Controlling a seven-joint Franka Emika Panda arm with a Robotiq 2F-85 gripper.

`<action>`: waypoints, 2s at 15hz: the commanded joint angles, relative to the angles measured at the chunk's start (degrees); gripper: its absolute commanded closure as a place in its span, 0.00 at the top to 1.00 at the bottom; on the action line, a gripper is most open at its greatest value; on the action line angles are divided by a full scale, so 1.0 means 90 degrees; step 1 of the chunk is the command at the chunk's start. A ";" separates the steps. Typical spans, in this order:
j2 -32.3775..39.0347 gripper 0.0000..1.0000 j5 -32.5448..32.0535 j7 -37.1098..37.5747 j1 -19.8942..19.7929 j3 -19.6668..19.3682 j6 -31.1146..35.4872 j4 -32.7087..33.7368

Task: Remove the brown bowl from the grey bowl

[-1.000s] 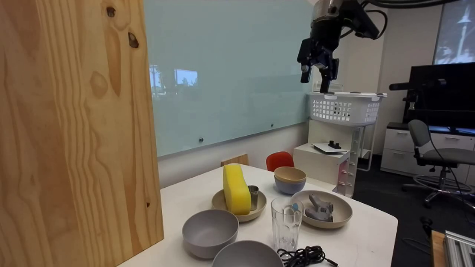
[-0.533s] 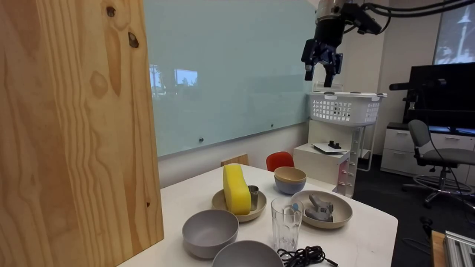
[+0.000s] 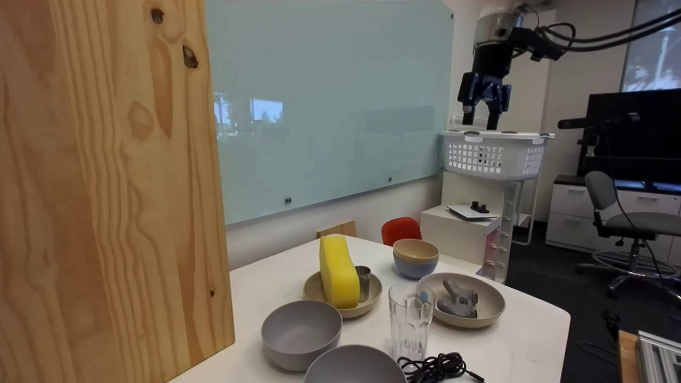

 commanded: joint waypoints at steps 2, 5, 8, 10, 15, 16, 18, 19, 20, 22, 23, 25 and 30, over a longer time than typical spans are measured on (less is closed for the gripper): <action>0.0486 1.00 -0.0339 -0.0571 -0.0220 -0.0354 0.0855 0.0051; 0.0938 1.00 -0.0341 -0.1154 -0.0229 -0.0637 0.1323 0.0112; 0.1541 1.00 -0.0066 -0.1946 -0.0159 -0.0914 0.1555 0.0275; 0.2030 1.00 0.0006 -0.1920 -0.0212 -0.0907 0.1807 0.0465; 0.3096 1.00 0.0537 -0.1834 -0.0226 -0.0650 0.1993 0.1289; 0.3256 1.00 0.0451 -0.1783 -0.0237 -0.0546 0.1982 0.1426; 0.3507 1.00 0.0334 -0.1705 -0.0230 -0.0339 0.1958 0.1621; 0.3606 1.00 0.0300 -0.1667 -0.0229 -0.0246 0.1952 0.1691; 0.3697 1.00 0.0288 -0.1665 -0.0232 -0.0163 0.1939 0.1739; 0.3857 1.00 0.0201 -0.1744 -0.0250 -0.0036 0.1918 0.1780; 0.3909 1.00 0.0155 -0.1976 -0.0270 0.0015 0.1772 0.1790; 0.3929 1.00 0.0004 -0.2469 -0.0318 0.0077 0.1384 0.1739; 0.3914 1.00 -0.0354 -0.3504 -0.0452 0.0066 0.0788 0.1676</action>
